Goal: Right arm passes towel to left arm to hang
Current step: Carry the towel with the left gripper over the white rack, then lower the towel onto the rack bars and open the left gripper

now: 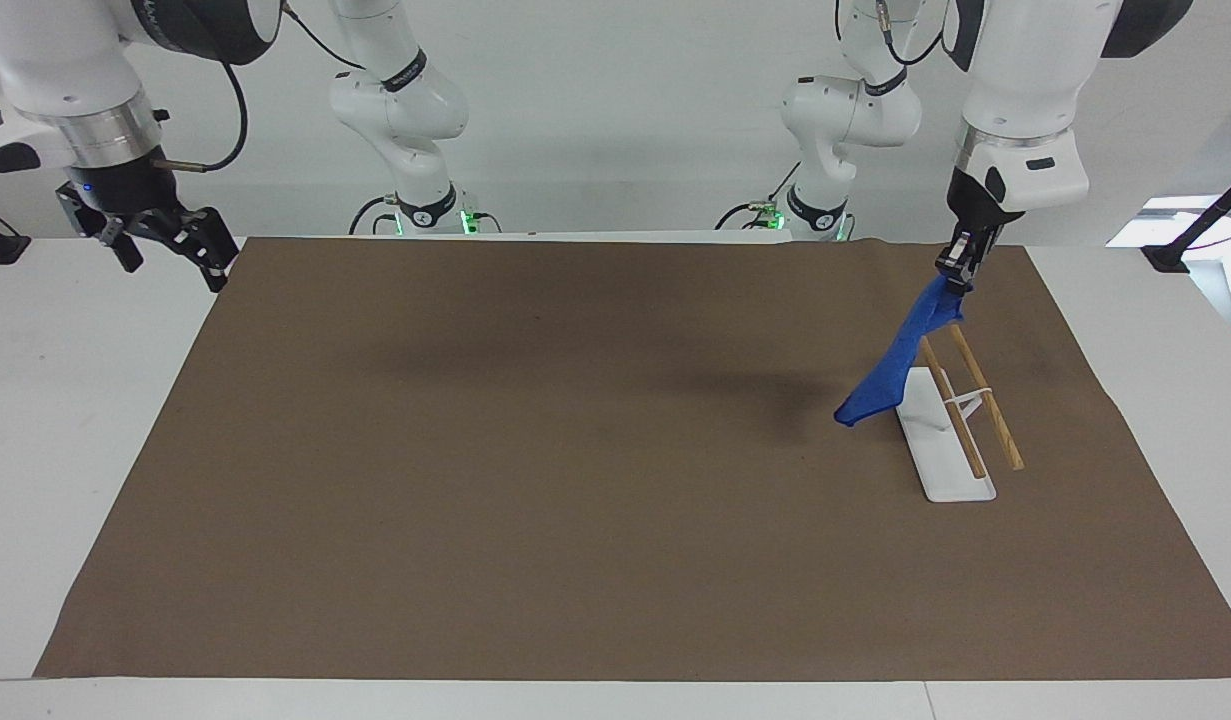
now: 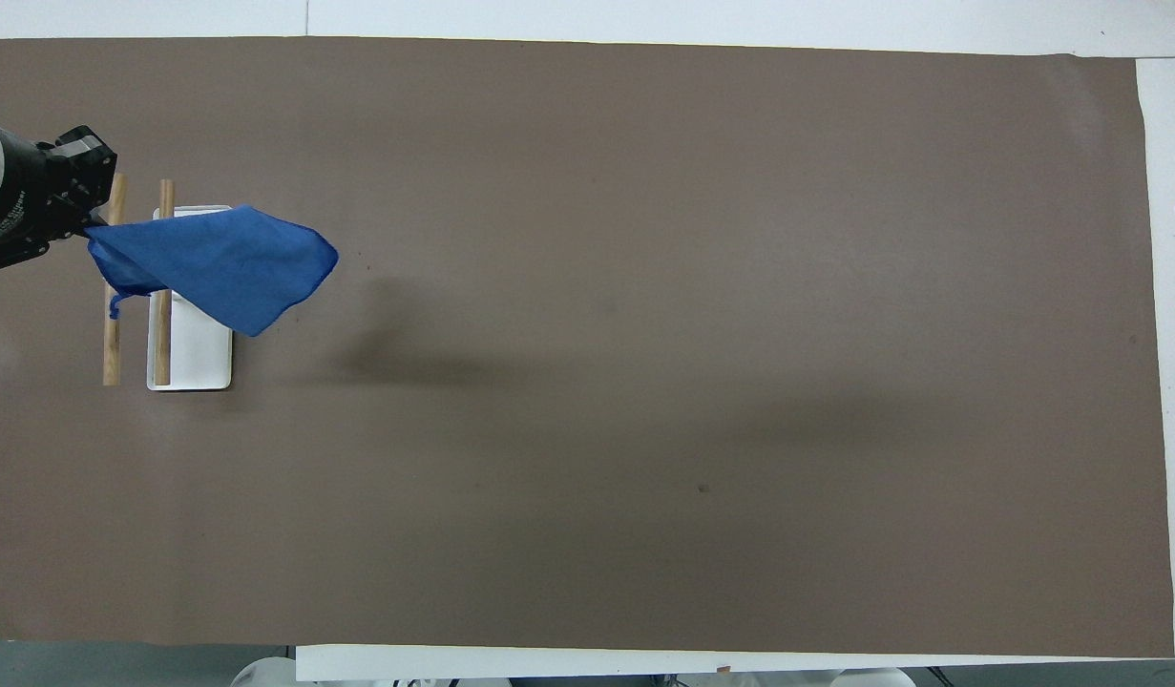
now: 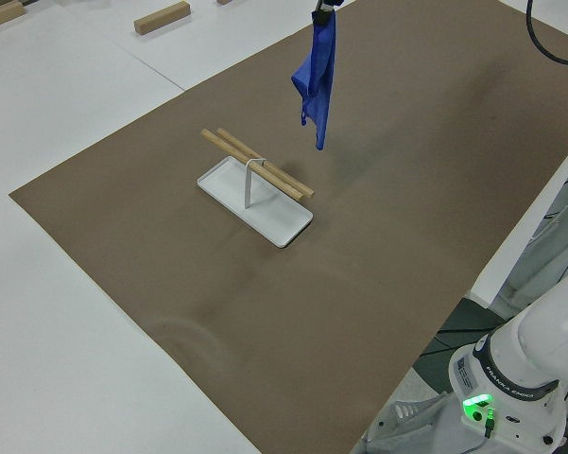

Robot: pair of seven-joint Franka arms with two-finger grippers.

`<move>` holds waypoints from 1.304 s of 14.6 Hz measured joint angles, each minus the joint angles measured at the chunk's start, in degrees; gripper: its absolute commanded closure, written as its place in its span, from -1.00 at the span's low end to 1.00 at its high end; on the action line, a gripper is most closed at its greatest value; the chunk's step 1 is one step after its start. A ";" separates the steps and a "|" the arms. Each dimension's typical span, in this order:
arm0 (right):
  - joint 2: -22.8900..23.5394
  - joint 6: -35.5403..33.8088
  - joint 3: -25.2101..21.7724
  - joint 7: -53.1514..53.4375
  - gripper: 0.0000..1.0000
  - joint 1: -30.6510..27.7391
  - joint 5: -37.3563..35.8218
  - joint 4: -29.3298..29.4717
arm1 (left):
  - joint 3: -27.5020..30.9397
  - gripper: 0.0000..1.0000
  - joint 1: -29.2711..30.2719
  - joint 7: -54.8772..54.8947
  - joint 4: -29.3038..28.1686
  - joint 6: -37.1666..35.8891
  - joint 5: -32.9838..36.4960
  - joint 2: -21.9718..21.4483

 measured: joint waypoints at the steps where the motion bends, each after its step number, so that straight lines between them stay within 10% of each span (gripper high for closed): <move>1: 0.11 -0.23 0.18 -0.37 -1.00 0.12 0.01 -0.14 | 0.00 1.00 0.79 0.30 -1.13 1.92 0.00 0.01; 19: -0.97 -6.54 0.55 -1.13 -1.00 5.34 3.62 -1.80 | 0.27 1.00 19.19 21.36 -16.73 21.31 0.03 -1.22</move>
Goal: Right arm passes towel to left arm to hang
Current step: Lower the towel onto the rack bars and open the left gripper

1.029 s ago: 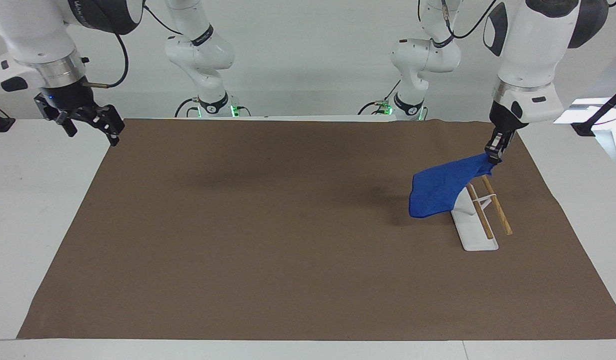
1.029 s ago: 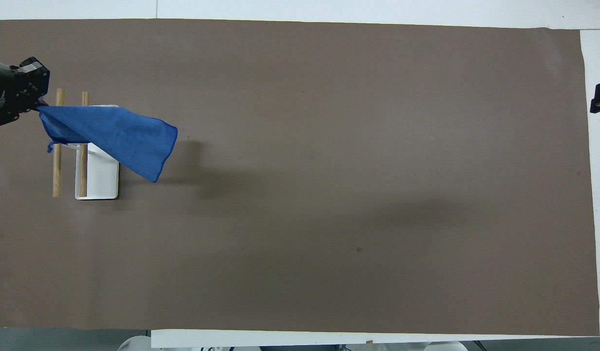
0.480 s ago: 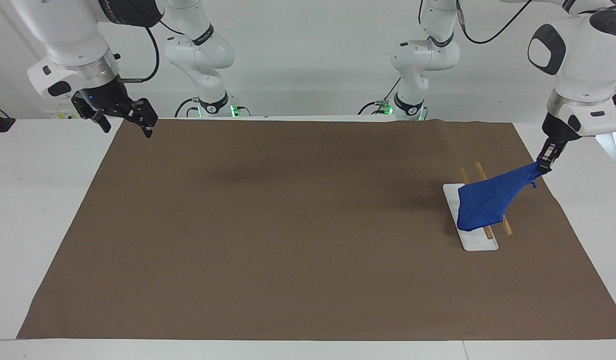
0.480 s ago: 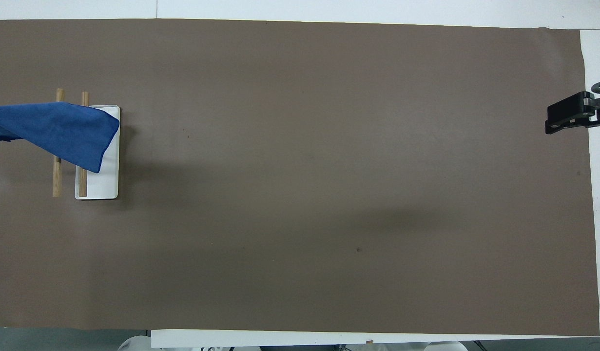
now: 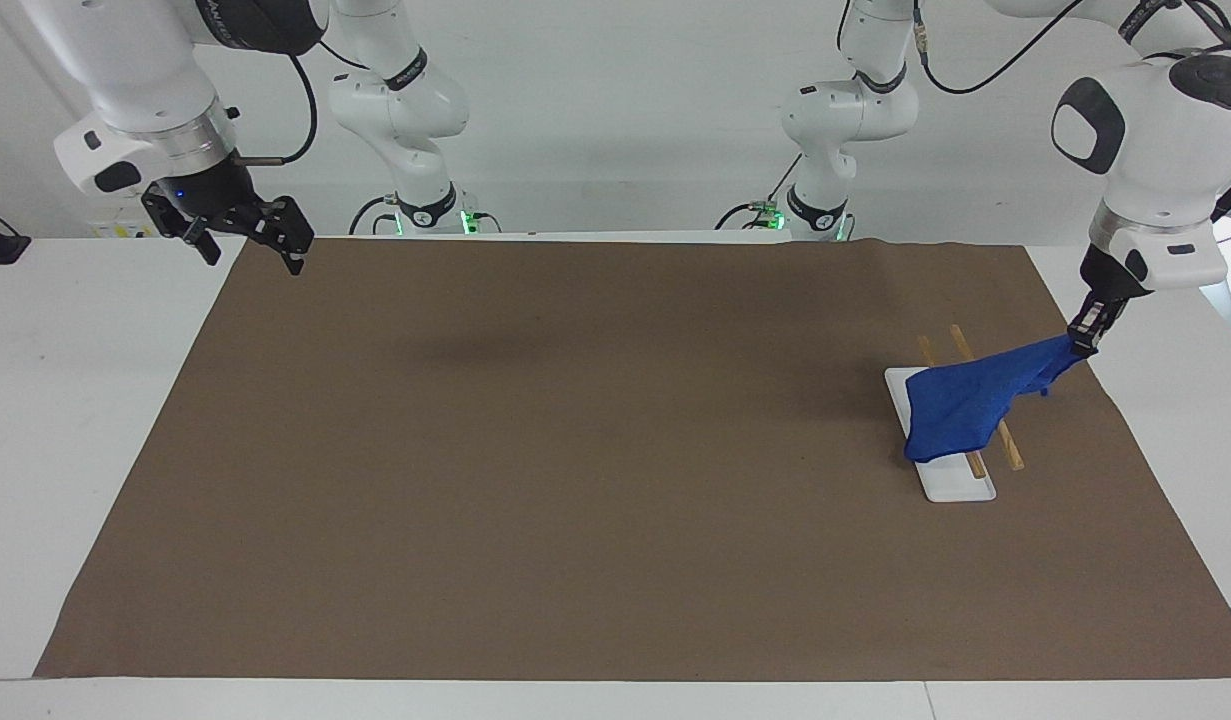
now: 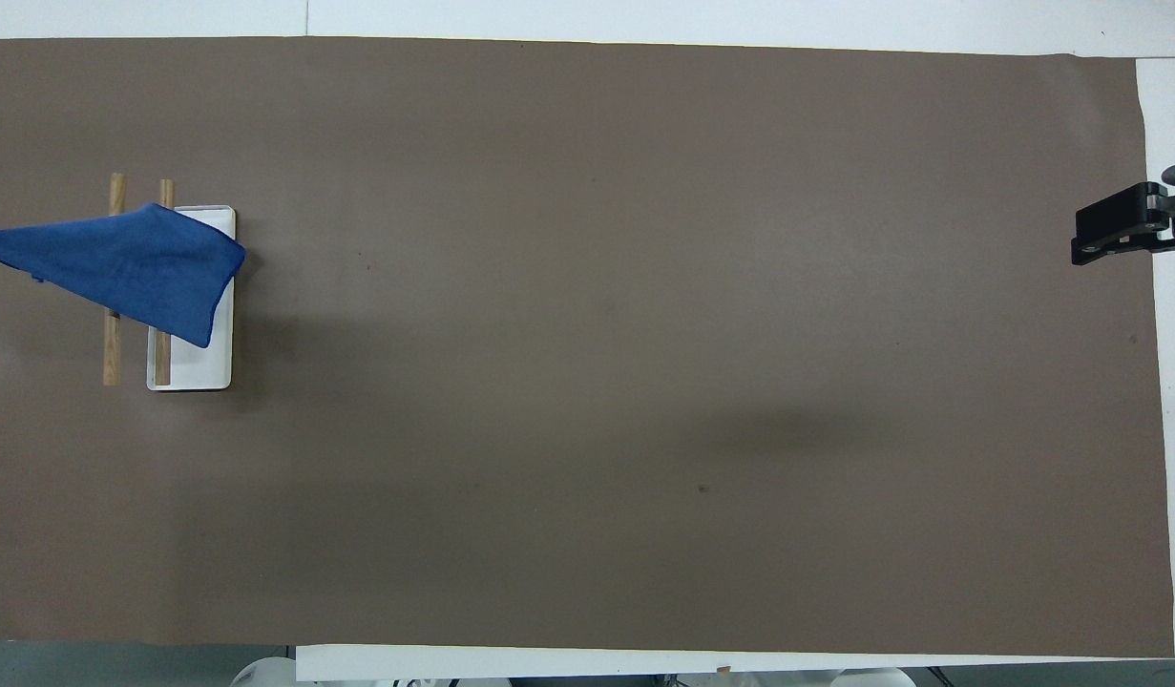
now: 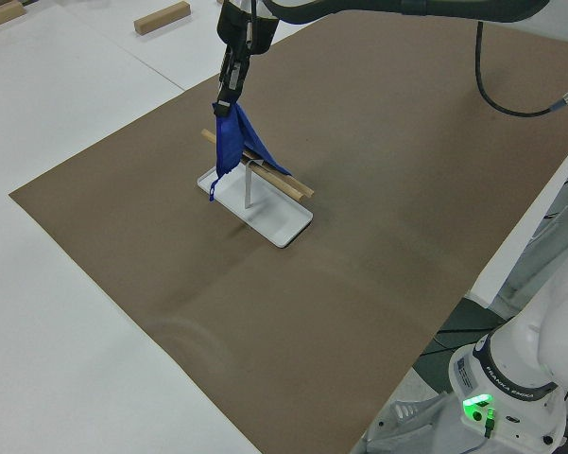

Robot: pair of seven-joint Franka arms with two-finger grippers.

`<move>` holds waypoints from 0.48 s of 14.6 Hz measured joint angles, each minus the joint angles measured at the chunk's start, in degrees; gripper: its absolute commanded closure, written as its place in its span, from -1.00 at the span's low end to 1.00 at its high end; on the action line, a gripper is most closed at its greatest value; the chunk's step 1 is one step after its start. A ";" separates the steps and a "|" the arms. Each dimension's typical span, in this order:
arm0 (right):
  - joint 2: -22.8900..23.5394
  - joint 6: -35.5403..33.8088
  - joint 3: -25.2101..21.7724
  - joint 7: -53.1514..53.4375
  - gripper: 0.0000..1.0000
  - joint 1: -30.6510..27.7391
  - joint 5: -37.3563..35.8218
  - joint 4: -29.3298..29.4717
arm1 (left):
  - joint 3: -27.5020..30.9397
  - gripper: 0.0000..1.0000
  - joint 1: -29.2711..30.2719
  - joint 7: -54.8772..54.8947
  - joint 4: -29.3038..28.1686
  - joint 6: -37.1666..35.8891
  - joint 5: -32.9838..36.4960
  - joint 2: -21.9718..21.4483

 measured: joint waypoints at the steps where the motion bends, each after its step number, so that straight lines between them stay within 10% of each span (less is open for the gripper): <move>1: 0.00 0.00 0.04 -0.01 -1.00 0.10 0.00 -0.16 | 0.01 1.00 0.13 0.11 -0.68 0.35 0.00 -0.18; 7: -0.73 0.01 0.30 -0.01 -1.00 0.52 0.01 -0.96 | 0.08 1.00 3.19 2.77 -2.08 3.80 0.15 -0.32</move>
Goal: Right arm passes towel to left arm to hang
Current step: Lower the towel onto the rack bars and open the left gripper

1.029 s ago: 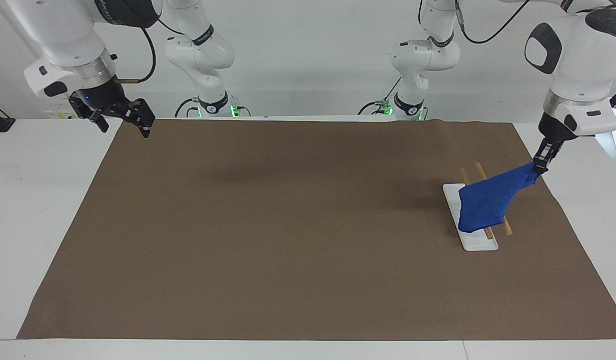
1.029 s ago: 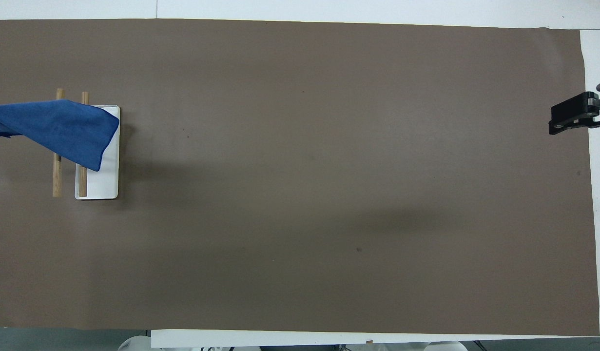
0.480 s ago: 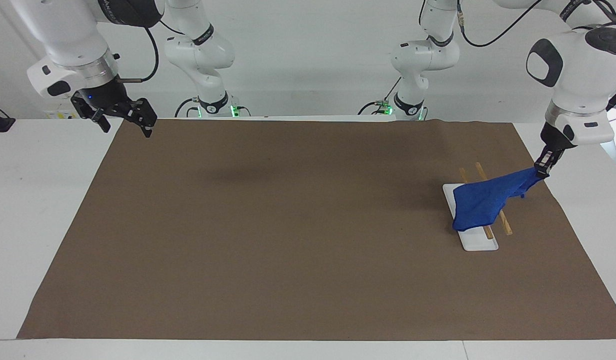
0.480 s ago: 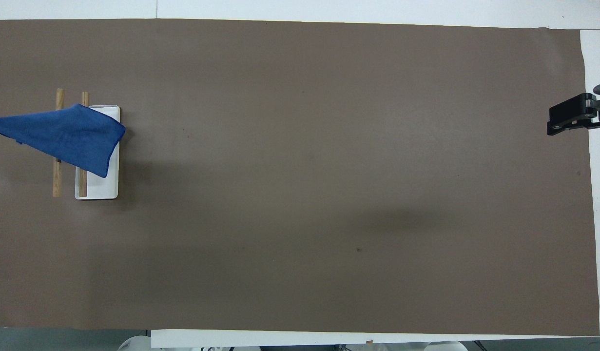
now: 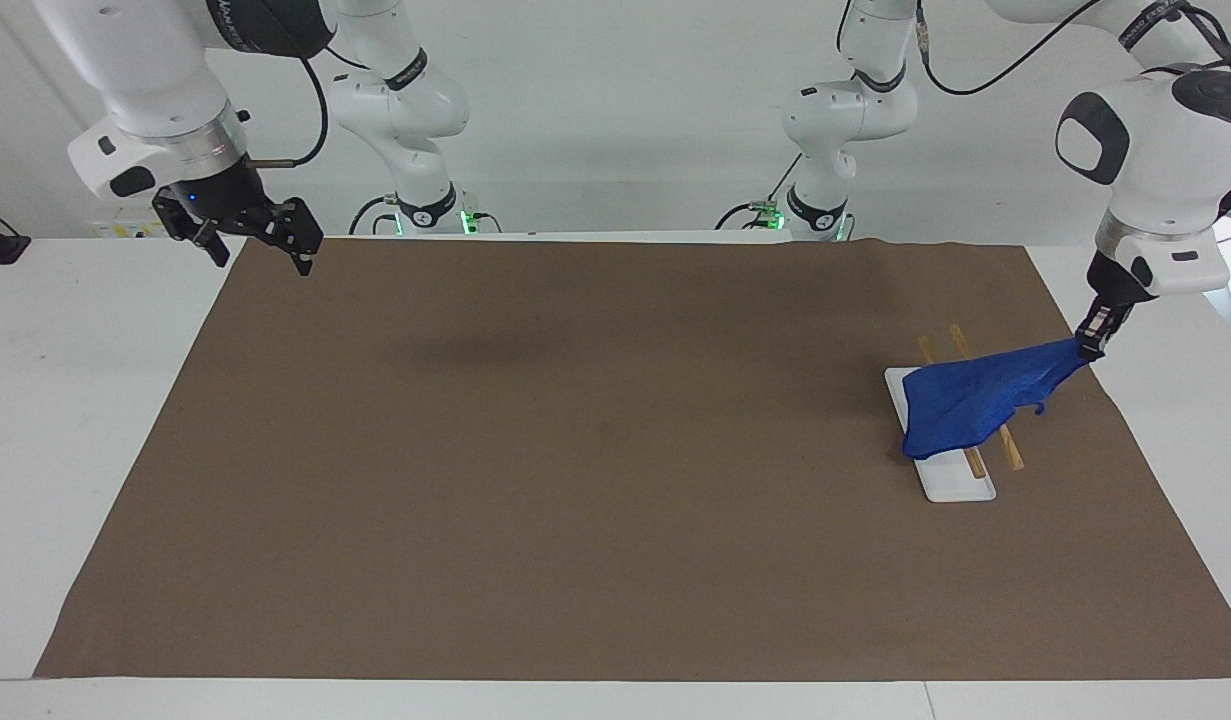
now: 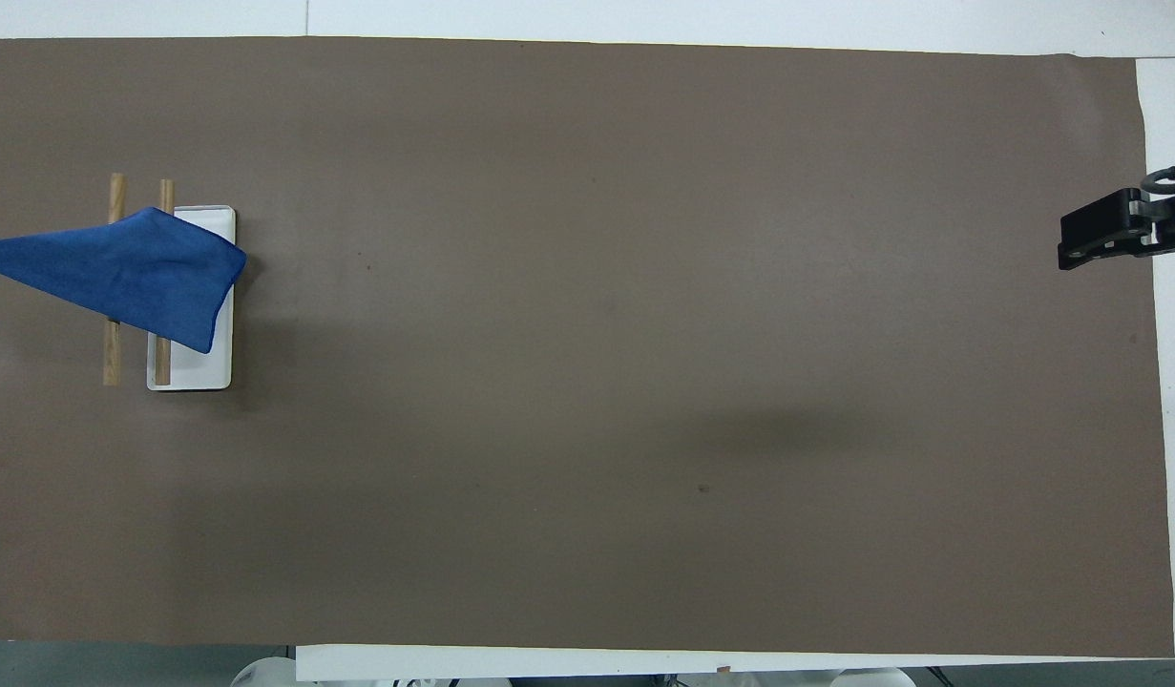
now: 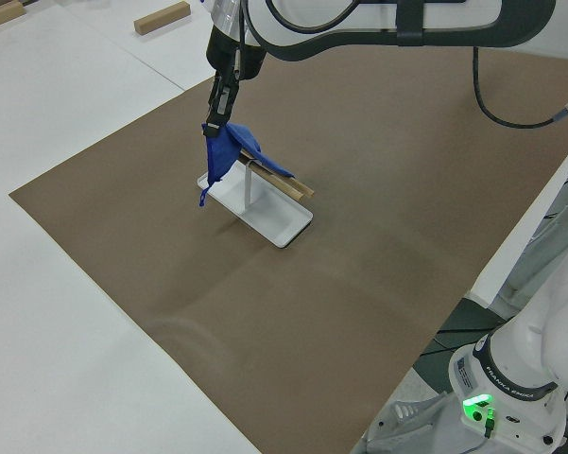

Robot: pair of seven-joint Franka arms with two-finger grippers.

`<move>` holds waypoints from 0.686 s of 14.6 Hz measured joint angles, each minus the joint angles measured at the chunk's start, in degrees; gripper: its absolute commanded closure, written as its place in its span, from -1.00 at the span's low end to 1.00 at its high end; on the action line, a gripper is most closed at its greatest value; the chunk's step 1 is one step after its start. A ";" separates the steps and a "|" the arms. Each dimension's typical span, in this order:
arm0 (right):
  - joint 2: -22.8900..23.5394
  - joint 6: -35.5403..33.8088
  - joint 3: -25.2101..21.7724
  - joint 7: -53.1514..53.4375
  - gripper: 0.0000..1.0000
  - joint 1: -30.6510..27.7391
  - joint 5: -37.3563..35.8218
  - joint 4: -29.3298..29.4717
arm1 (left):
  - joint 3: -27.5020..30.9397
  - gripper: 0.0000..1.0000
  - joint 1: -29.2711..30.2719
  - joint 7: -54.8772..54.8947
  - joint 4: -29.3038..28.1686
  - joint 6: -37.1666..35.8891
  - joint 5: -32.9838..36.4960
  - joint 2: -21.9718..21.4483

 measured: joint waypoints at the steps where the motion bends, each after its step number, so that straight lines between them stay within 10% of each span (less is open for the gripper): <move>1: -0.80 0.04 0.04 0.00 -1.00 0.14 0.01 -0.94 | 0.01 1.00 0.74 0.79 -0.11 0.89 0.00 0.00; 10: -3.88 0.31 -0.21 0.00 -1.00 -1.34 2.14 -4.52 | -0.16 1.00 2.27 2.81 -1.23 7.41 0.01 3.90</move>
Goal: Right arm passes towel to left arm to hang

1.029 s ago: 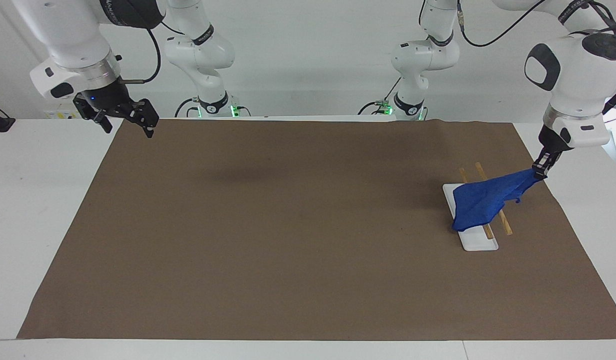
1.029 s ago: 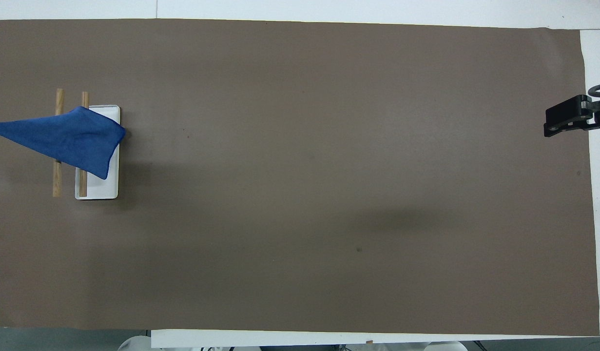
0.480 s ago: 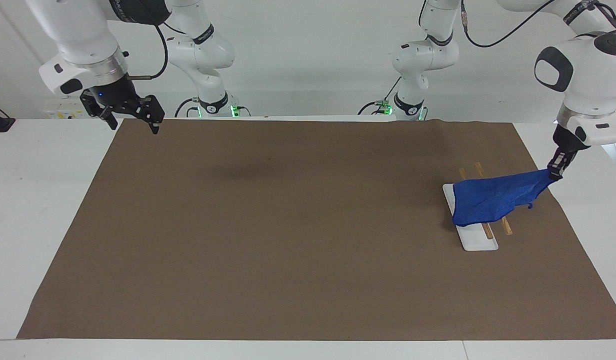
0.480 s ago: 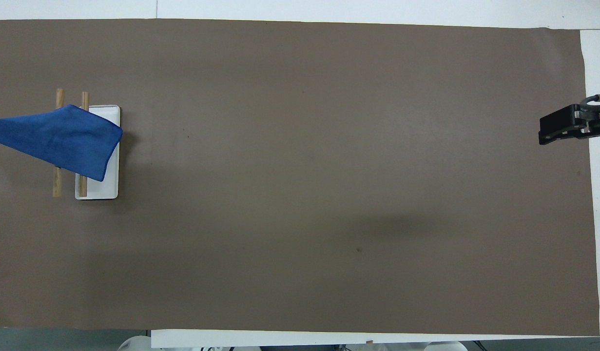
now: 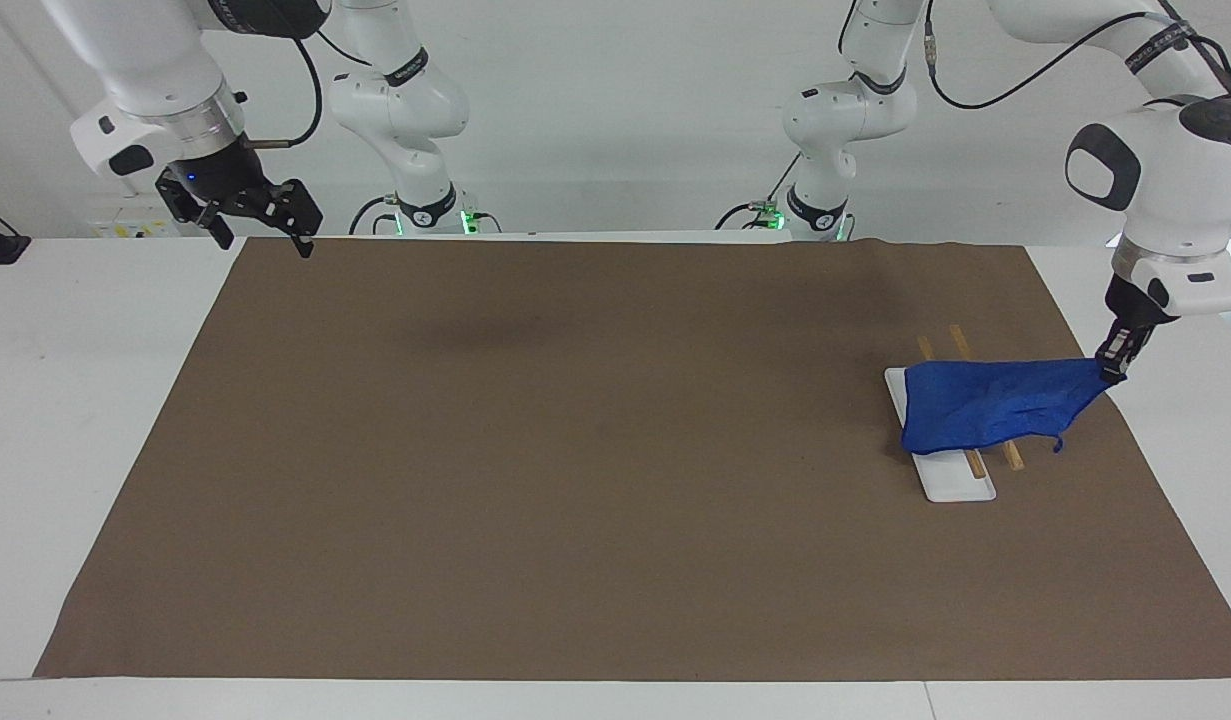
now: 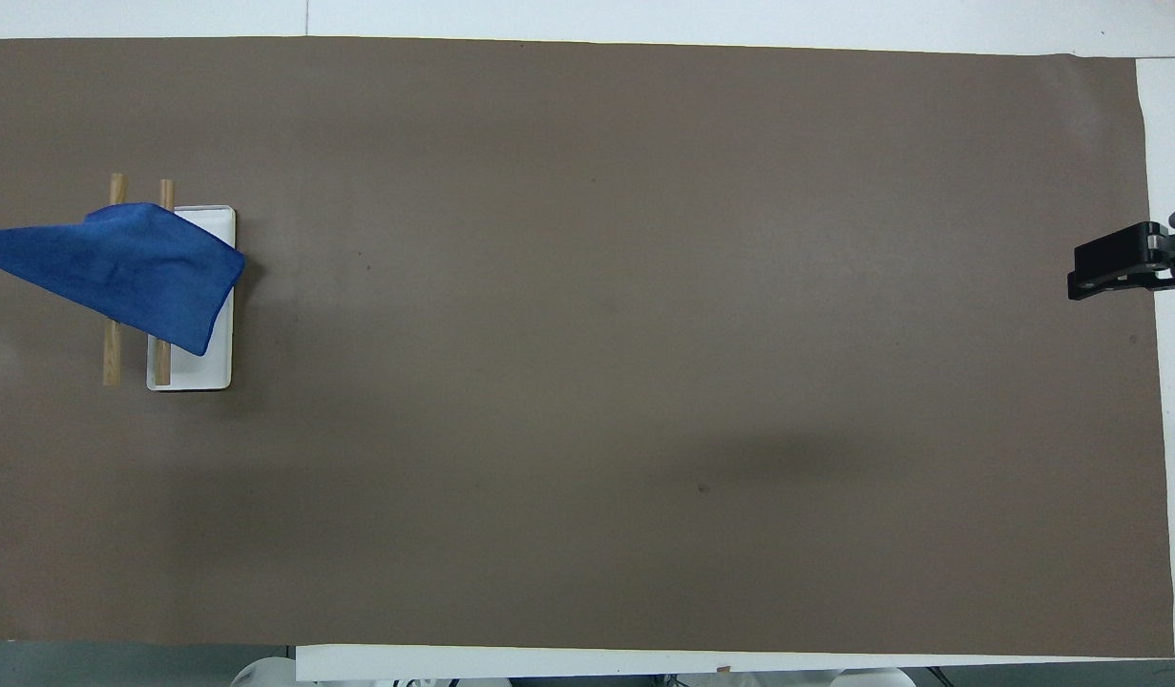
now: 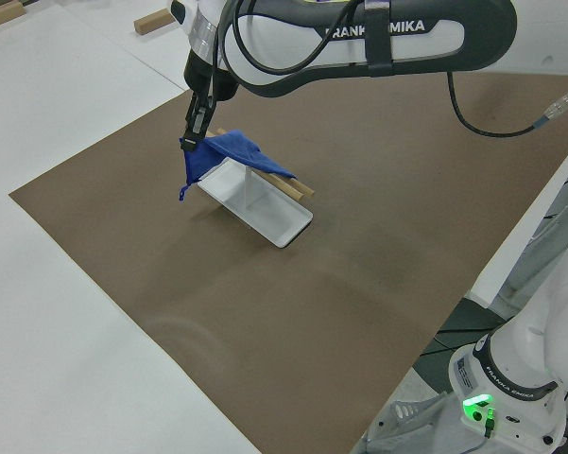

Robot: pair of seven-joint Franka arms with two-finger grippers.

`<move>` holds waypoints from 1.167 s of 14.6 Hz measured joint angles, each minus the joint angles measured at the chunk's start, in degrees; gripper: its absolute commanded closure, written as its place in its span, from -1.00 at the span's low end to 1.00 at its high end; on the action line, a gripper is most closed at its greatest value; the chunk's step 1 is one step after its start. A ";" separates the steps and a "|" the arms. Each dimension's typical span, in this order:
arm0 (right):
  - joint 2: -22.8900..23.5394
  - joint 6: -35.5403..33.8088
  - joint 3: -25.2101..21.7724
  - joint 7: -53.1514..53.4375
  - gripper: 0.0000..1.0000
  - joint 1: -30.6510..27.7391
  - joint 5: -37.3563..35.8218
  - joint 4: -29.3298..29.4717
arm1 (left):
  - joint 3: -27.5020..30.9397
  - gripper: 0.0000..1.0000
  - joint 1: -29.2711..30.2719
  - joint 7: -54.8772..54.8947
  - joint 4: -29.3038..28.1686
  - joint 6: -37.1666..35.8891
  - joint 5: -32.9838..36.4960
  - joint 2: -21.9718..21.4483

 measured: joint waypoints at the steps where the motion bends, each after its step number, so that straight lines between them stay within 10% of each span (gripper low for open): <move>1: 0.00 0.00 0.07 0.00 -1.00 0.05 0.01 -0.07 | 0.03 1.00 0.29 0.84 -0.37 0.62 0.00 0.27; 9: -0.03 0.00 0.13 0.00 -1.00 0.09 0.02 -0.27 | 0.19 0.81 4.22 4.43 -1.65 4.99 0.00 2.78; 11: -0.04 0.00 0.13 0.00 -1.00 0.09 0.02 -0.28 | 0.17 0.43 4.30 4.47 -2.62 5.00 0.00 2.83; 15: -0.04 0.00 0.13 0.00 -1.00 0.09 0.02 -0.29 | 0.16 -1.00 4.30 4.53 -5.06 5.24 0.00 2.81; 17: -0.04 0.00 0.13 0.00 -1.00 0.09 0.02 -0.29 | 0.16 -1.00 4.30 4.53 -5.23 5.35 0.00 2.79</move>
